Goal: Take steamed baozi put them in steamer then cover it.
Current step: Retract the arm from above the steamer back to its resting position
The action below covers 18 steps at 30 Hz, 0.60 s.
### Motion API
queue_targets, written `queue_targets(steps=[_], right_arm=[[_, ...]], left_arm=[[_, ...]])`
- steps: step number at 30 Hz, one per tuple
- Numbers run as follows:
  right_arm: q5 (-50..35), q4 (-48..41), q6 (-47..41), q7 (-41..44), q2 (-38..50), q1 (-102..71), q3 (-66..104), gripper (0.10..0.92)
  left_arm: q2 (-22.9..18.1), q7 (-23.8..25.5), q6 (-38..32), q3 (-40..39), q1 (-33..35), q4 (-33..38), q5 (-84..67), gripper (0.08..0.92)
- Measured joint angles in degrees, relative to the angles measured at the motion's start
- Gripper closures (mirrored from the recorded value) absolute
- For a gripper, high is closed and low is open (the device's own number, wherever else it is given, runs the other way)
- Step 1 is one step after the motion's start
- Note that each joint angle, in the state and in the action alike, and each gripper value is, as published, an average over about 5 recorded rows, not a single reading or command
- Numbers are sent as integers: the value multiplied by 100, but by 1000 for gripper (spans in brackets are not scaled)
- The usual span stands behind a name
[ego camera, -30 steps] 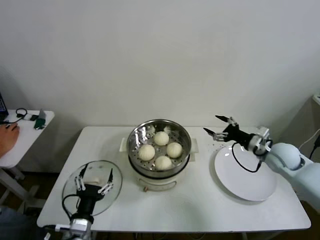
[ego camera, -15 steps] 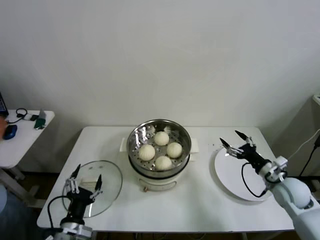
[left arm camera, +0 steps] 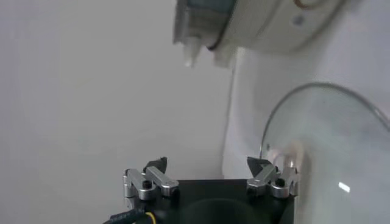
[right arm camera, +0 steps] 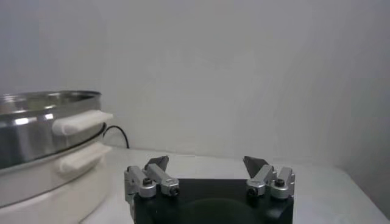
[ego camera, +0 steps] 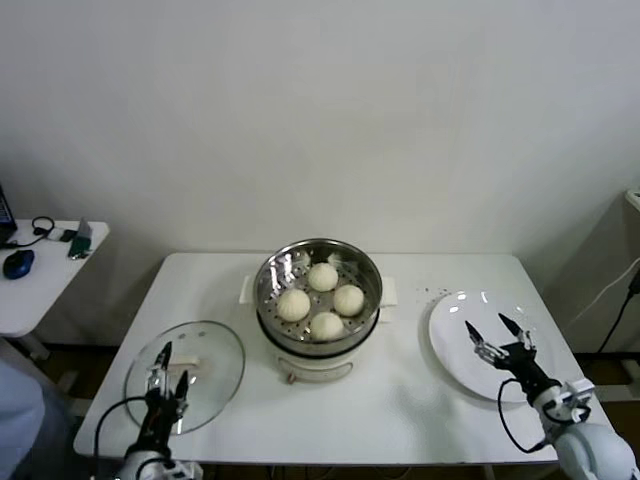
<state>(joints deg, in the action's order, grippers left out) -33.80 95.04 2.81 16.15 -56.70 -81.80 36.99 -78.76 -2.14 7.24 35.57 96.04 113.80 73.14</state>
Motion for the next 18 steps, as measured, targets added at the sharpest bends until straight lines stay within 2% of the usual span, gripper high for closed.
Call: queue_targets(steps=[18], right_arm=[[363, 53, -29, 21, -425, -310, 304, 203]], left_arm=[[64, -290, -120, 58, -973, -1514, 616, 177]])
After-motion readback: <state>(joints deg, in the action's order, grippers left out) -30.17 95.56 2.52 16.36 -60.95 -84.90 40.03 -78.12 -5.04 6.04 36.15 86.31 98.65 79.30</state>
